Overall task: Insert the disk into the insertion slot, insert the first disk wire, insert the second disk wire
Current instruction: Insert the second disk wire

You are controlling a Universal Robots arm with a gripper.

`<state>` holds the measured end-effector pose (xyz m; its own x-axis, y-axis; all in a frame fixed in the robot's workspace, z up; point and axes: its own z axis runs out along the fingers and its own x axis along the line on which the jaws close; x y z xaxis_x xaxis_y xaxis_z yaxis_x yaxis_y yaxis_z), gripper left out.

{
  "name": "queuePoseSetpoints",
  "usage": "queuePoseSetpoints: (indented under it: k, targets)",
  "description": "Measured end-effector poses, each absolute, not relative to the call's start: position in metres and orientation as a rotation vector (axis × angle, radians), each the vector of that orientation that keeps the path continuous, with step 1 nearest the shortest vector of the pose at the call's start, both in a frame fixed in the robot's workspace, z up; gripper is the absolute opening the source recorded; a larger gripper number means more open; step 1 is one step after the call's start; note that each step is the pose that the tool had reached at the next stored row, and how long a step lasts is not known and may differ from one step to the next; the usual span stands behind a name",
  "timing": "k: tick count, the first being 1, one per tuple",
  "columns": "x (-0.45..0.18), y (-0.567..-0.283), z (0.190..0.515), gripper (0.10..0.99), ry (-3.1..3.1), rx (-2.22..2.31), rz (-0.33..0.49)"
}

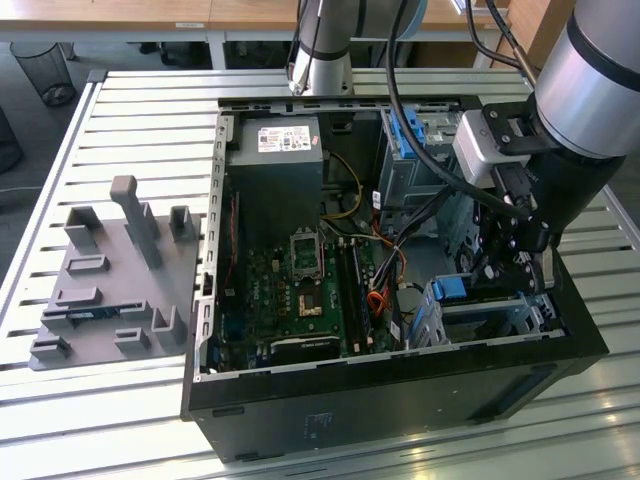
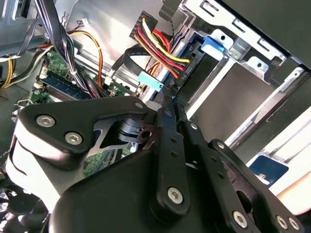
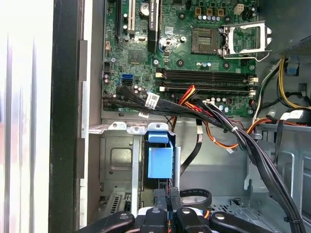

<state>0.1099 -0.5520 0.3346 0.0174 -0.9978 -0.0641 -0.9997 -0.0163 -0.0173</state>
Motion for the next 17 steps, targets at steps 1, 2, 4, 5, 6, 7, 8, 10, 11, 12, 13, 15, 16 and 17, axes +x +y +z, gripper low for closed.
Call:
queuePoseSetpoints:
  k: [1, 2, 4, 5, 6, 7, 8, 10, 11, 12, 13, 15, 16, 17]
  targets:
    - [0.1099, -0.5520, 0.3345, 0.149, 2.157, -2.204, 0.052]
    - [0.1099, -0.5520, 0.3344, 0.149, 2.152, -2.209, 0.052]
    - [0.1102, -0.5519, 0.3343, 0.149, 2.149, -2.212, 0.053]
    - [0.1105, -0.5520, 0.3342, 0.149, 2.149, -2.211, 0.053]
    - [0.1107, -0.5520, 0.3338, 0.149, 2.149, -2.211, 0.053]
    - [0.1108, -0.5519, 0.3337, 0.149, 2.149, -2.211, 0.053]
    - [0.1108, -0.5520, 0.3335, 0.149, 2.149, -2.211, 0.053]
    - [0.1110, -0.5520, 0.3332, 0.149, 2.149, -2.211, 0.052]
    - [0.1112, -0.5520, 0.3332, 0.149, 2.149, -2.212, 0.052]
    - [0.1113, -0.5520, 0.3330, 0.149, 2.149, -2.212, 0.052]
    - [0.1115, -0.5519, 0.3328, 0.149, 2.149, -2.211, 0.053]
    - [0.1116, -0.5520, 0.3326, 0.149, 2.149, -2.211, 0.053]
    - [0.1116, -0.5520, 0.3325, 0.149, 2.149, -2.211, 0.053]
    - [0.1116, -0.5520, 0.3324, 0.149, 2.149, -2.211, 0.053]
